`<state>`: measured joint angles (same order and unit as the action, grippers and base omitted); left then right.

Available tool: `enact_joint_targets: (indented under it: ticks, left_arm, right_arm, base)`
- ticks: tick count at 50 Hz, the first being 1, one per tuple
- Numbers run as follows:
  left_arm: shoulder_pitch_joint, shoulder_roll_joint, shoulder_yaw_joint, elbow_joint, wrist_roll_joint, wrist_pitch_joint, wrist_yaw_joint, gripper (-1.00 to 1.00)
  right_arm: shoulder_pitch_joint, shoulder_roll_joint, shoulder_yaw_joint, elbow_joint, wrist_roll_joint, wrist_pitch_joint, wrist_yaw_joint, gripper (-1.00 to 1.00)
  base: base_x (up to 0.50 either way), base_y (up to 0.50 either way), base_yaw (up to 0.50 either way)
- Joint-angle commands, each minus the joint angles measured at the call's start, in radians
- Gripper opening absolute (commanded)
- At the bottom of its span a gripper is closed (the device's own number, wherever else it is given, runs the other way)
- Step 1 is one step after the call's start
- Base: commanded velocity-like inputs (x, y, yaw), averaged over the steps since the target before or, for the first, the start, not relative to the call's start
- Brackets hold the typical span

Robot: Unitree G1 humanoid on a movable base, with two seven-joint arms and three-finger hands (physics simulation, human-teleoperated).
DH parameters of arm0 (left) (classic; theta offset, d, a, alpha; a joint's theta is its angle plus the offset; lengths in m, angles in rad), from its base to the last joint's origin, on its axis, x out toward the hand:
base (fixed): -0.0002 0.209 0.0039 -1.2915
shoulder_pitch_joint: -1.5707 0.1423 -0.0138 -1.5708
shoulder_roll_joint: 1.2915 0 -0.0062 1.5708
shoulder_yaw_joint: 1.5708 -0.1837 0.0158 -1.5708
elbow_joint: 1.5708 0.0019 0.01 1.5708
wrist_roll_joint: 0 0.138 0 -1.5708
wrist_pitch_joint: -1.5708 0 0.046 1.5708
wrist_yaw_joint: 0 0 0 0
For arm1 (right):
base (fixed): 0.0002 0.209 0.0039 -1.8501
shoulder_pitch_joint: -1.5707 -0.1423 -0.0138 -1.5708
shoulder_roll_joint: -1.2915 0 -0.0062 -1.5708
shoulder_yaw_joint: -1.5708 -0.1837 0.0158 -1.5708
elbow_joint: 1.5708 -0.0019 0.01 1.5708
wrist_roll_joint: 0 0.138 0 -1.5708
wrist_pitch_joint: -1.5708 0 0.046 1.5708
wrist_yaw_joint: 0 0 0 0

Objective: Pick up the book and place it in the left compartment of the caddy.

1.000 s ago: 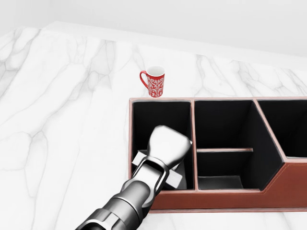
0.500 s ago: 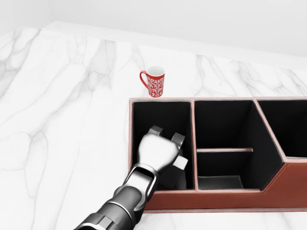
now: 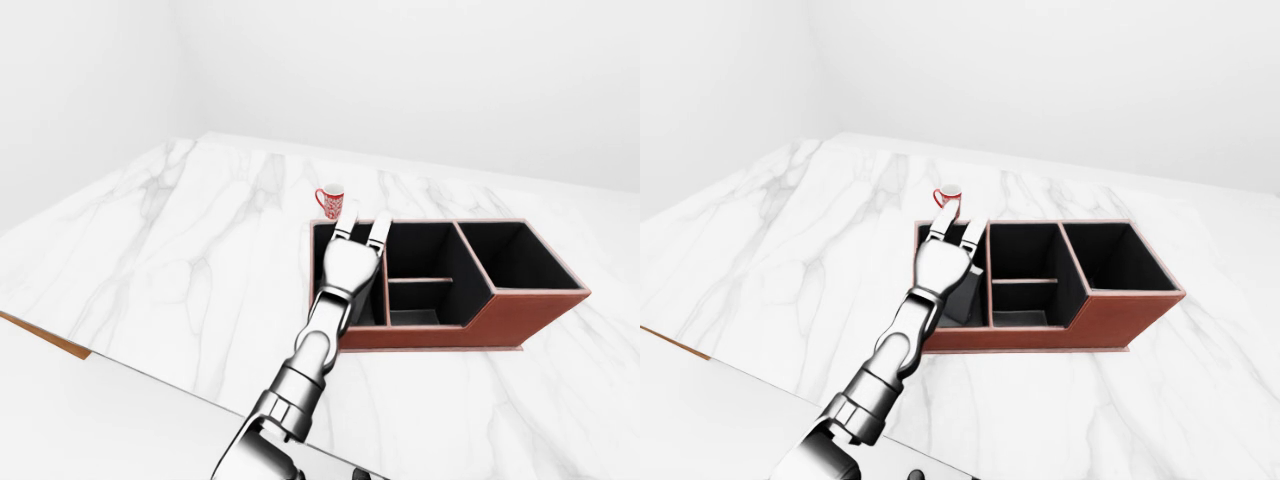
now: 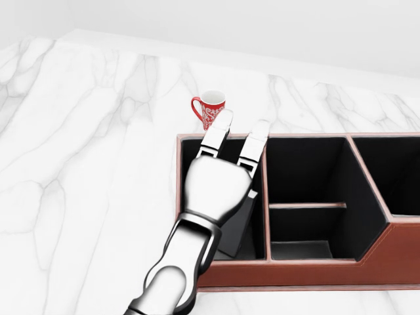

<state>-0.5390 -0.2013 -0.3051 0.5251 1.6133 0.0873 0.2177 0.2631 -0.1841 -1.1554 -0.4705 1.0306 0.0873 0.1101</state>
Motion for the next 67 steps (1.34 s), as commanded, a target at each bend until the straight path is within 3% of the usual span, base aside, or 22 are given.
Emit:
enact_joint_targets:
  ticks: [1,7,8,14,27,28,29,30,32,44,47,56,61,64,67]
  left_arm:
    - [0.144,-0.011,-0.032,-0.39,0.099,0.0,-0.16,1.0]
    - [0.17,-0.017,-0.042,-0.458,0.119,0.0,-0.188,1.0]
    - [0.2,-0.022,-0.079,-0.62,0.144,0.0,-0.266,1.0]
    - [0.219,-0.053,-0.102,-0.763,0.189,-0.006,-0.341,1.0]
    - [0.211,-0.079,-0.097,-0.824,0.177,-0.024,-0.364,1.0]
    - [0.215,-0.097,-0.095,-0.84,0.115,-0.026,-0.359,1.0]
    - [0.202,-0.119,-0.08,-0.834,0.132,0.0,-0.346,1.0]
    - [0.202,-0.106,-0.08,-0.841,0.05,-0.012,-0.345,1.0]
    - [0.203,-0.115,-0.072,-0.859,-0.038,-0.004,-0.336,1.0]
    - [0.14,-0.131,-0.043,-1.047,-0.285,0.0,-0.375,1.0]
    - [0.12,-0.111,-0.027,-1.05,-0.304,0.0,-0.372,1.0]
    - [0.061,-0.109,0.014,-1.064,-0.519,0.0,-0.371,1.0]
    - [0.016,-0.116,0.062,-1.053,-0.776,0.0,-0.374,1.0]
    - [0.006,-0.094,0.06,-1.056,-0.821,0.0,-0.358,1.0]
    - [-0.002,-0.102,0.101,-1.057,-1.089,0.0,-0.349,1.0]
  right_arm:
    - [0.001,0.001,-0.002,0.0,-0.002,0.0,0.004,1.0]
    - [0.001,0.001,-0.003,-0.002,-0.001,0.0,0.001,1.0]
    - [-0.002,0.002,0.002,0.001,-0.009,0.0,0.003,1.0]
    - [-0.003,0.001,0.007,0.005,-0.012,0.0,0.002,1.0]
    - [-0.006,0.0,0.013,0.016,-0.017,0.0,0.006,1.0]
    - [-0.006,-0.007,0.007,0.011,-0.007,0.0,-0.003,1.0]
    - [-0.003,-0.004,0.005,0.006,-0.003,0.0,-0.004,1.0]
    - [-0.003,-0.002,0.005,0.007,-0.004,0.0,-0.002,1.0]
    - [-0.001,-0.001,0.004,0.005,-0.004,0.0,0.001,1.0]
    - [0.0,-0.001,0.001,-0.001,-0.001,0.0,-0.001,1.0]
    - [0.001,0.003,0.001,-0.003,-0.005,0.0,0.005,1.0]
    - [-0.002,-0.003,0.001,-0.001,-0.003,0.0,-0.002,1.0]
    - [-0.001,0.003,0.003,-0.001,-0.008,0.0,0.001,1.0]
    - [-0.002,0.003,0.005,0.001,-0.009,0.0,0.001,1.0]
    - [-0.004,0.001,0.007,0.005,-0.011,0.0,-0.001,1.0]
  base:
    - [0.0,0.0,0.0]
    - [0.0,0.0,0.0]
    - [0.0,0.0,0.0]
    - [0.0,0.0,0.0]
    - [0.0,0.0,0.0]
    - [0.0,0.0,0.0]
    - [0.0,0.0,0.0]
    - [0.0,0.0,0.0]
    - [0.0,0.0,0.0]
    - [0.0,0.0,0.0]
    - [0.0,0.0,0.0]
    - [0.0,0.0,0.0]
    - [0.0,0.0,0.0]
    - [0.0,0.0,0.0]
    - [0.0,0.0,0.0]
